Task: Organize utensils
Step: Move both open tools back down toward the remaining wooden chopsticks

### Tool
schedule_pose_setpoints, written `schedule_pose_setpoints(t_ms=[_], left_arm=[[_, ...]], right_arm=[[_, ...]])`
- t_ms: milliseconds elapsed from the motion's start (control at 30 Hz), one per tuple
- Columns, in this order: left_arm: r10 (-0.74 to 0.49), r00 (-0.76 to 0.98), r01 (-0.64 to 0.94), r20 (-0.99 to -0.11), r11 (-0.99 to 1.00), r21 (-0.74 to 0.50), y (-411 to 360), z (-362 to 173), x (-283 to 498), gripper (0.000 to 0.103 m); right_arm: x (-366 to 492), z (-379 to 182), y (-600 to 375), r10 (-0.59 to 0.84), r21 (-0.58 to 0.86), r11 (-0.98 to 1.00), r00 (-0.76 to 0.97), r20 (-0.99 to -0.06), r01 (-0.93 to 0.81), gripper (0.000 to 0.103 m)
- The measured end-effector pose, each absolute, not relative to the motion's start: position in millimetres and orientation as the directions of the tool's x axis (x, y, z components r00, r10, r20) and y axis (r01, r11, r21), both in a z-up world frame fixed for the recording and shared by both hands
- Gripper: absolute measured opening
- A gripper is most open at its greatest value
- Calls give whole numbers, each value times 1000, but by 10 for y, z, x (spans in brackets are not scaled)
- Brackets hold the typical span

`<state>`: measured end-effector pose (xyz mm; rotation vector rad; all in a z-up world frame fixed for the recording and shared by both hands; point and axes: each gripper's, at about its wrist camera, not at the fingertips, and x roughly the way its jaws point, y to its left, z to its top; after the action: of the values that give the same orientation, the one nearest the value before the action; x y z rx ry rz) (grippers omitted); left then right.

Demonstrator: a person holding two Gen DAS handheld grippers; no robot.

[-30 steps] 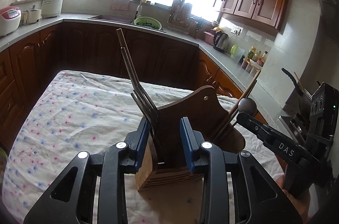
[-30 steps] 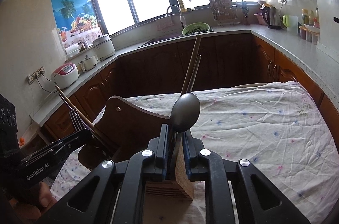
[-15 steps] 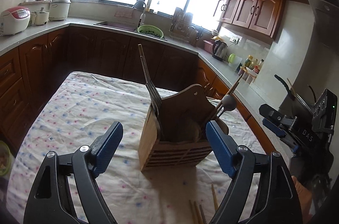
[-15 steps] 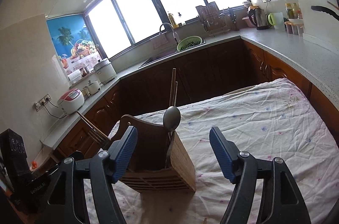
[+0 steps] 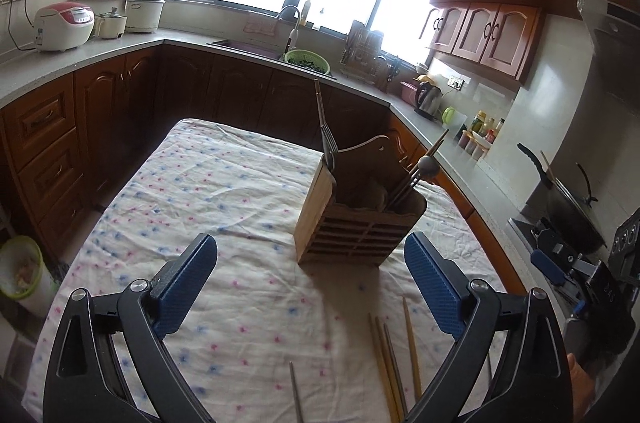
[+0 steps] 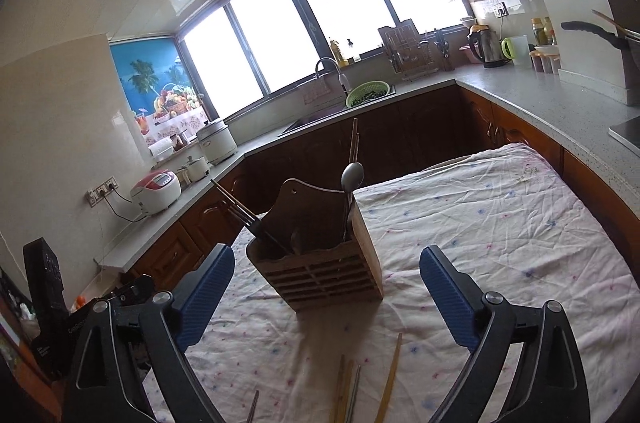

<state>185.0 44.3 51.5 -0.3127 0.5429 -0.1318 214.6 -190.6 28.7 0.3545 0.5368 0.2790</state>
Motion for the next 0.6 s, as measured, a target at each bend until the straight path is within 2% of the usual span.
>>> schedule_pose_setpoints(t_ms=[600], left_arm=[[-182, 808, 13, -560, 956, -293, 460, 138, 1139, 97]], right_arm=[[1286, 16, -1971, 338, 399, 907, 796, -502, -134, 99]])
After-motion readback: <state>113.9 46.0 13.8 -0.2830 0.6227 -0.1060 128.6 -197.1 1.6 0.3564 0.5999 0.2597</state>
